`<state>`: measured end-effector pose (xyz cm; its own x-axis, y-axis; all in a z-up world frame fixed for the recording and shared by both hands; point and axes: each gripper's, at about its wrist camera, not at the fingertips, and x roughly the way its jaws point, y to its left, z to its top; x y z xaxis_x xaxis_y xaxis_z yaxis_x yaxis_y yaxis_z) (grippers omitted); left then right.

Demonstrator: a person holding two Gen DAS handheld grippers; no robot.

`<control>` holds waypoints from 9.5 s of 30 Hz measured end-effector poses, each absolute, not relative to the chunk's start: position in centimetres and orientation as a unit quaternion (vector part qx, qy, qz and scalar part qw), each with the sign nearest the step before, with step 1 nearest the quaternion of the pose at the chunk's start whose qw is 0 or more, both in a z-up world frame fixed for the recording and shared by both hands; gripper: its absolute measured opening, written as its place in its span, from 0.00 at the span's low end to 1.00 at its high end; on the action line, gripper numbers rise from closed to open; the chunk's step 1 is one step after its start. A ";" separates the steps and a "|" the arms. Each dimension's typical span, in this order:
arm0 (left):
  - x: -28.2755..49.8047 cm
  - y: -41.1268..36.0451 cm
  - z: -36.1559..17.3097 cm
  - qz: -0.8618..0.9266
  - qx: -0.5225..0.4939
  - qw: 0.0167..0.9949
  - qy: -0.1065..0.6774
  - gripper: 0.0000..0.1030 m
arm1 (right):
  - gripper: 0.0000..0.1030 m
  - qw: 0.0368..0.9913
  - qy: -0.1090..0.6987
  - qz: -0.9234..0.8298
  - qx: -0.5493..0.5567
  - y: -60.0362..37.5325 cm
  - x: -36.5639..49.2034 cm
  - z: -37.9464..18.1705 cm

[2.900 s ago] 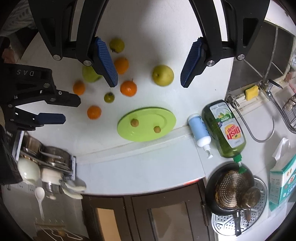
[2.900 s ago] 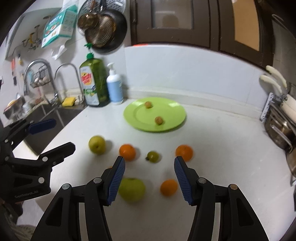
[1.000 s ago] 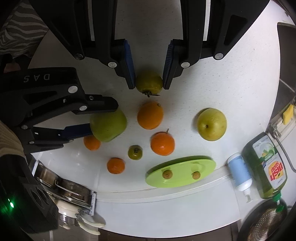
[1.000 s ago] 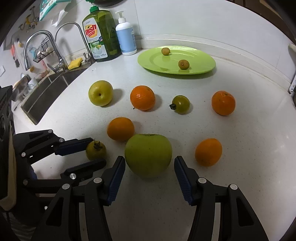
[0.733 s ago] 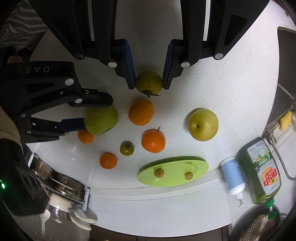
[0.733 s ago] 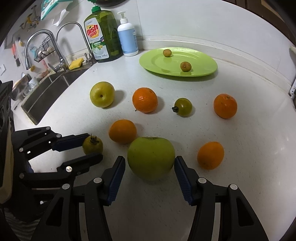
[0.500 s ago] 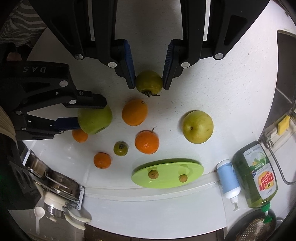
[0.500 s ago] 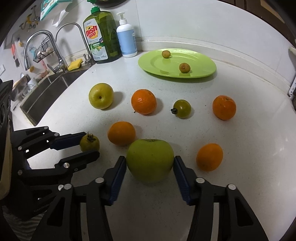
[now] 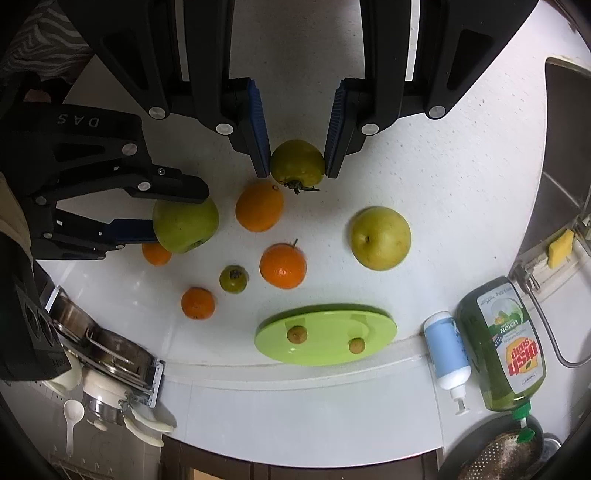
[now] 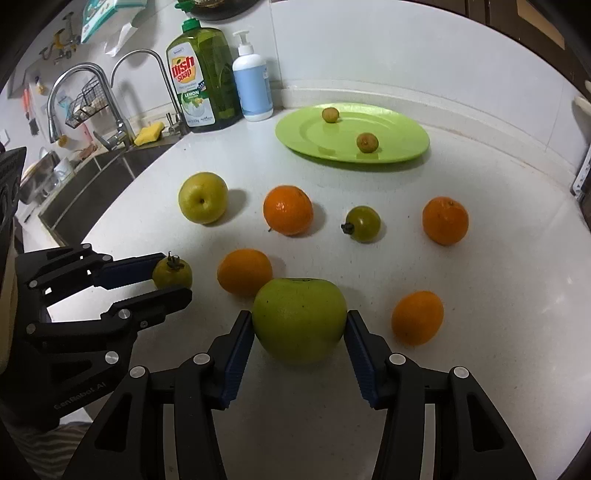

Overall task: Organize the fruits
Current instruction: 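Close the left tool on a small green tomato while the right tool grasps the large green apple, then lift the green tomato and green apple and carry both over the green plate, then open both tools to set the tomato and apple on the plate, then withdraw both open tools from the plate toward the remaining fruits, then close the left tool on an orange while the right tool grasps another orange, then lift both held oranges and carry them over the green plate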

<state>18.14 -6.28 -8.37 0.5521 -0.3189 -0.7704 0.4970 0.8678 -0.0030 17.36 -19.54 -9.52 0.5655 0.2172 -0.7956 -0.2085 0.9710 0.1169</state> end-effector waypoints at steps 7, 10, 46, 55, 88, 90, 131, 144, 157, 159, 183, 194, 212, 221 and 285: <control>18.6 -5.9 -7.0 -0.234 0.098 0.880 0.400 0.29 | 0.50 0.892 0.436 0.116 0.011 -19.7 17.3 -8.4; 18.9 -5.9 -6.2 -0.234 0.096 0.884 0.394 0.29 | 0.50 0.897 0.427 0.113 0.014 -19.8 17.4 -7.7; 33.2 -9.5 3.6 -0.243 0.099 0.905 0.334 0.29 | 0.50 0.935 0.347 0.075 0.024 -24.1 29.8 2.2; 38.2 -10.6 2.0 -0.233 0.100 0.897 0.362 0.29 | 0.50 0.923 0.378 0.072 0.019 -25.5 35.6 1.0; 47.8 -11.7 -7.8 -0.218 0.099 0.845 0.478 0.29 | 0.50 0.859 0.504 0.087 -0.004 -24.4 48.9 -8.3; 48.4 -11.8 -8.1 -0.219 0.100 0.843 0.482 0.29 | 0.50 0.857 0.507 0.087 -0.006 -24.3 49.1 -8.5; 36.5 -7.8 1.2 -0.200 0.079 0.905 0.368 0.73 | 0.58 0.920 0.386 0.072 -0.002 -24.1 35.6 1.4; 27.7 -8.0 3.4 -0.206 0.088 0.919 0.325 0.81 | 0.71 0.939 0.342 0.023 0.017 -25.2 25.7 3.6; 22.8 -8.2 1.6 -0.205 0.094 0.922 0.314 0.81 | 0.71 0.934 0.356 0.014 0.029 -25.8 20.0 1.4; 22.2 -8.2 1.2 -0.202 0.100 0.923 0.311 0.81 | 0.71 0.933 0.359 0.013 0.029 -25.9 19.5 0.9; 17.7 -9.5 -6.2 -0.217 0.148 0.896 0.358 0.75 | 0.67 0.898 0.439 0.020 0.027 -25.9 16.2 -6.5; 18.6 -10.3 -8.5 -0.231 0.147 0.884 0.378 0.59 | 0.53 0.885 0.462 0.029 0.045 -26.1 16.6 -8.4; 20.4 -11.2 -10.1 -0.249 0.140 0.867 0.409 0.34 | 0.38 0.878 0.472 0.029 0.069 -26.1 17.9 -9.4; 20.8 -11.0 -9.8 -0.256 0.120 0.863 0.419 0.34 | 0.34 0.878 0.474 0.030 0.069 -25.8 18.1 -9.5; 34.9 -11.6 1.9 -0.253 0.127 0.902 0.327 0.34 | 0.34 0.926 0.367 0.075 0.049 -25.8 31.8 1.4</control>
<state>34.89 -11.56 1.87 0.6582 -0.3730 -0.6539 0.5390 0.8399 0.0635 31.84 -25.75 1.40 0.7187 0.1745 -0.6731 -0.1026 0.9840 0.1456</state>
